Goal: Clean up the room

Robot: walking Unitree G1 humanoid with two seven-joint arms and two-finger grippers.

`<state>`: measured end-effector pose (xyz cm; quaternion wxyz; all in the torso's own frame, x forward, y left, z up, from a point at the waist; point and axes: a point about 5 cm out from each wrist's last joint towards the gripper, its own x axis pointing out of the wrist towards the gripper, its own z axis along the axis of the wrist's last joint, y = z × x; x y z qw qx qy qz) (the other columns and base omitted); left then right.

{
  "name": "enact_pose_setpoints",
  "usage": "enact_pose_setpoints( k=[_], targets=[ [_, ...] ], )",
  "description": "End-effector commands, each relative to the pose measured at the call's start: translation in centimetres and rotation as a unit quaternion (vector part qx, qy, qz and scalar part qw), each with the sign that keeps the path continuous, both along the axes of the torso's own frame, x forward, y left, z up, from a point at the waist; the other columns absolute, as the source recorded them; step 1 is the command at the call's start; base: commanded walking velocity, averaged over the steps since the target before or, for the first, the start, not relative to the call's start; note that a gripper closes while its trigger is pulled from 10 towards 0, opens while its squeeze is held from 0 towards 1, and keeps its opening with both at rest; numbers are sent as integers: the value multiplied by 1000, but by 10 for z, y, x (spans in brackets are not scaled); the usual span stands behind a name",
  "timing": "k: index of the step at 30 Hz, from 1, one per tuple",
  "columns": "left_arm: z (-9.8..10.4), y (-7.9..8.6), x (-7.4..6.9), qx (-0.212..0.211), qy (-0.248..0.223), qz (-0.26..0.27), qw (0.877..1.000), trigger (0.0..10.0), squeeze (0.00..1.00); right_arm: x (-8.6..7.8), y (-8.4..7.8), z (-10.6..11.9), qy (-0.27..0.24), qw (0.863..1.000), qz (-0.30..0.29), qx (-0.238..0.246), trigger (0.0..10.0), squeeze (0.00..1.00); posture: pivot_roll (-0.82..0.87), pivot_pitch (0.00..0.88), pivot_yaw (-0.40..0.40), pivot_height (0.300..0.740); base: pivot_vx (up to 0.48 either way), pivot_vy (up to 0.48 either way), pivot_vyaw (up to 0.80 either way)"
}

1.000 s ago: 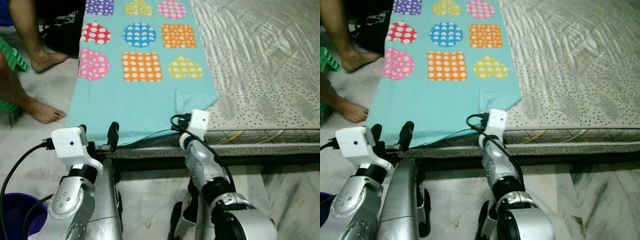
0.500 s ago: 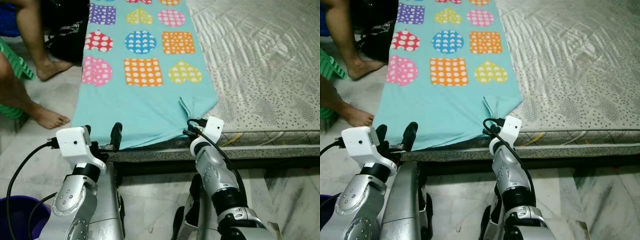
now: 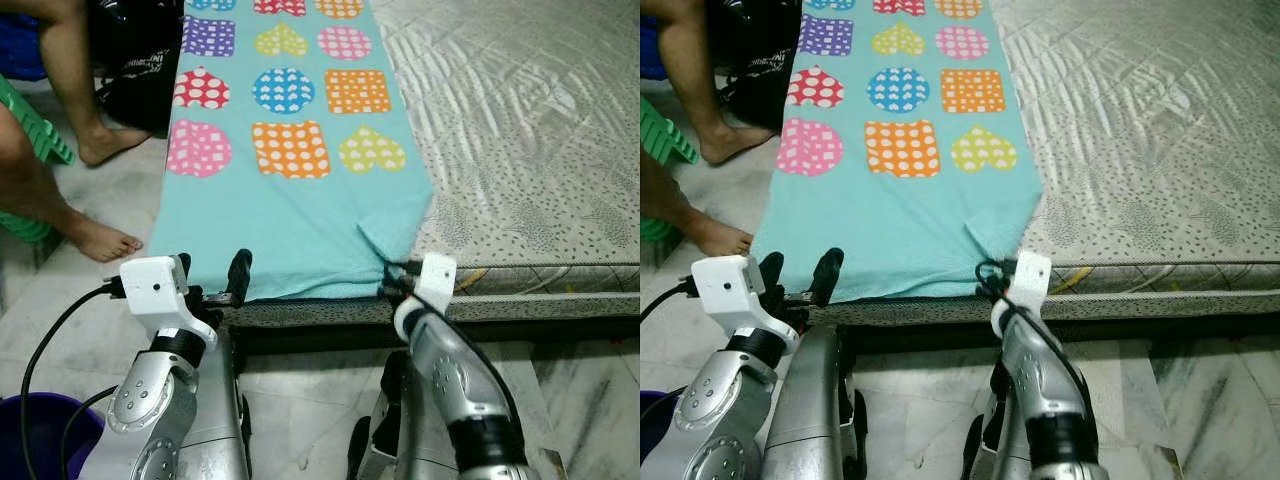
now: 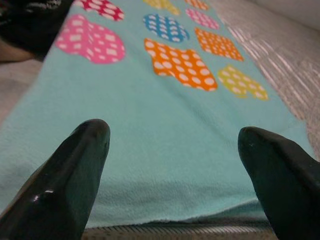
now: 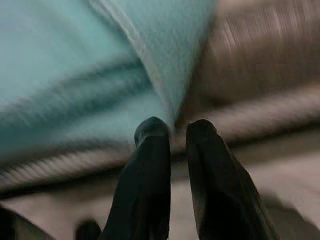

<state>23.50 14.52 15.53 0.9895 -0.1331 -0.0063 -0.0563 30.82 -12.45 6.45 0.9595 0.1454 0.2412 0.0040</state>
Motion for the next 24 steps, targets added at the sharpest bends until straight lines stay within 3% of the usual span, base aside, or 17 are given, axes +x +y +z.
enact_pose_setpoints(
  k=[1, 3, 5, 8, 13, 14, 20, 21, 22, 23, 24],
  targets=[
    [-5, -3, -3, -3, 13, -12, 1000, 10000, 0, -2, -3, -2, 11, 1000, 2, -22, 10000, 1000, 200, 220, -71, 534, 0, 0, 0],
    [-5, -2, -3, -2, 14, -13, 1000, 10000, 0, -1, -3, 1, 1, 999, 14, -38, 10000, 1000, 200, 220, -71, 534, 0, 0, 0],
    [-6, -2, -3, -2, 15, -14, 1000, 10000, 0, 3, -2, 9, -29, 996, 32, -72, 10000, 761, 199, 220, -68, 534, 0, 0, 0],
    [-5, -1, -3, -1, 15, -13, 1000, 10000, 0, 7, -2, 21, -75, 991, 44, -106, 10000, 757, 200, 220, -68, 534, 0, 0, 0],
    [-4, -1, -2, -1, 12, -13, 1000, 10000, 0, 13, -2, 37, -124, 984, 46, -122, 10000, 784, 198, 219, -66, 534, 0, 0, 0],
    [-4, -1, -2, -1, 11, -14, 1000, 10000, 0, 15, -1, 44, -146, 982, 47, -114, 10000, 1000, 198, 220, -67, 534, 0, 0, 0],
    [-2, -1, 0, -1, 7, -15, 1000, 10000, 0, 18, 9, 55, -196, 972, 67, -110, 10000, 1000, 197, 219, -65, 534, 0, 0, 0],
    [-2, -1, 0, 0, 6, -16, 1000, 10000, 0, 18, 10, 56, -201, 971, 67, -108, 10000, 929, 197, 219, -65, 534, 0, 0, 0],
    [-2, -1, 0, 1, 4, -16, 1000, 10000, 0, 19, 12, 57, -208, 970, 67, -101, 10000, 259, 200, 220, -64, 534, 0, 0, 0],
    [-1, -1, 0, 1, 4, -16, 1000, 10000, 0, 20, 15, 59, -214, 970, 70, -98, 10000, 161, 200, 220, -64, 534, 0, 0, 0],
    [-1, -1, 0, 1, 3, -16, 1000, 10000, 0, 20, 19, 60, -219, 968, 74, -94, 10000, 0, 202, 220, -62, 534, 0, 0, 0]
  ],
)
